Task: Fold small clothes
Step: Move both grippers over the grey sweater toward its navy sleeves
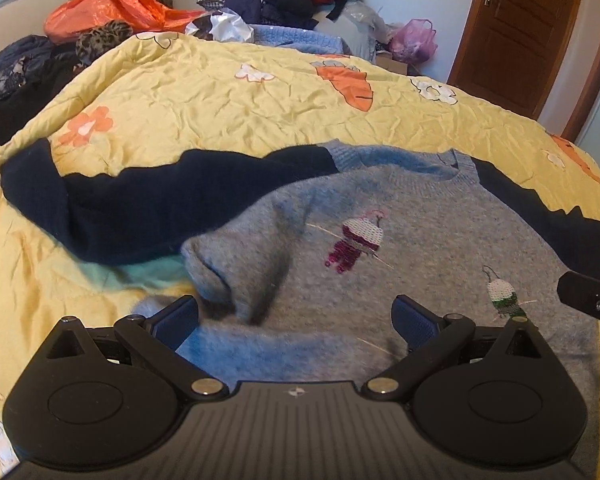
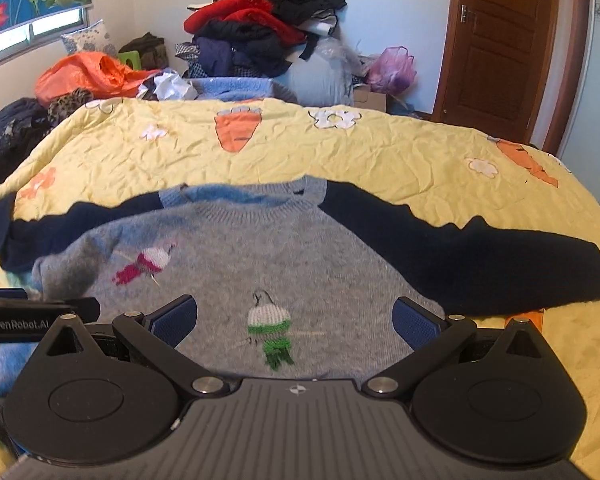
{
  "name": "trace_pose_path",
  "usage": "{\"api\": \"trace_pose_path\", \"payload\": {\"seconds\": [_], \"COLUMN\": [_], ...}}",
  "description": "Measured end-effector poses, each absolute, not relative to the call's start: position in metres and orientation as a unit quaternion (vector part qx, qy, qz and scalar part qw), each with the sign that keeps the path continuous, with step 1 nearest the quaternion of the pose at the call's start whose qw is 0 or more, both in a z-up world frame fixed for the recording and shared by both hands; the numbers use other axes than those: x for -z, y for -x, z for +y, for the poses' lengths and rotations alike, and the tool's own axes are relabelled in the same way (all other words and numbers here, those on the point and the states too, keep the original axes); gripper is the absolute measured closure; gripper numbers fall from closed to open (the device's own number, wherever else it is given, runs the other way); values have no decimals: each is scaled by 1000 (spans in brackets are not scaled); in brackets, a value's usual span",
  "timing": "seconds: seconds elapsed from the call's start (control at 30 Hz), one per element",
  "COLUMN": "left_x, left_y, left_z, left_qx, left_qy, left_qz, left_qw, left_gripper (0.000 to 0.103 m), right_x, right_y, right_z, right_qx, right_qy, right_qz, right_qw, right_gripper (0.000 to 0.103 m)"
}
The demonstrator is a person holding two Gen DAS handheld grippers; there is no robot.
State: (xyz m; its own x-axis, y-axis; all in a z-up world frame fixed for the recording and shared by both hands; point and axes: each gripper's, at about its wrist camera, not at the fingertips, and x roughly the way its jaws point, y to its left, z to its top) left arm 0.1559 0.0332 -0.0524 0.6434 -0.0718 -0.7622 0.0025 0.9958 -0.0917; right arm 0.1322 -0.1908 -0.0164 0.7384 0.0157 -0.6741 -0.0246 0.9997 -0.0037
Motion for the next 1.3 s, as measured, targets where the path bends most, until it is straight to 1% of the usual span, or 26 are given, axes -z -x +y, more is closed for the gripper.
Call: {"api": "trace_pose_path", "payload": {"seconds": [0.17, 0.4, 0.53, 0.7, 0.83, 0.97, 1.13, 1.3], "left_x": [50, 31, 23, 16, 18, 16, 5, 9], "left_y": [-157, -131, -120, -104, -90, -81, -84, -102], "left_z": [48, 45, 24, -2, -20, -37, -55, -72], "left_qx": [7, -16, -10, 2, 8, 7, 3, 3], "left_qy": [36, 20, 2, -18, -30, -54, -64, -81], "left_qz": [422, 402, 405, 395, 398, 400, 389, 394], "left_qw": [906, 915, 914, 919, 917, 915, 919, 916], "left_gripper": [0, 0, 0, 0, 0, 0, 0, 0], "right_x": [21, 17, 15, 17, 17, 19, 20, 25], "right_y": [-142, -132, -123, -121, -112, -106, -105, -115], "right_z": [-177, -160, -175, -207, -218, -230, -249, -269], "right_qx": [-16, -57, -53, -37, -27, -27, -29, -17], "right_qy": [-5, -4, -3, -56, -46, -52, -63, -70], "right_qz": [367, 363, 358, 370, 355, 357, 350, 346], "right_qw": [930, 930, 932, 927, 933, 932, 934, 935], "right_gripper": [0, 0, 0, 0, 0, 0, 0, 0]}}
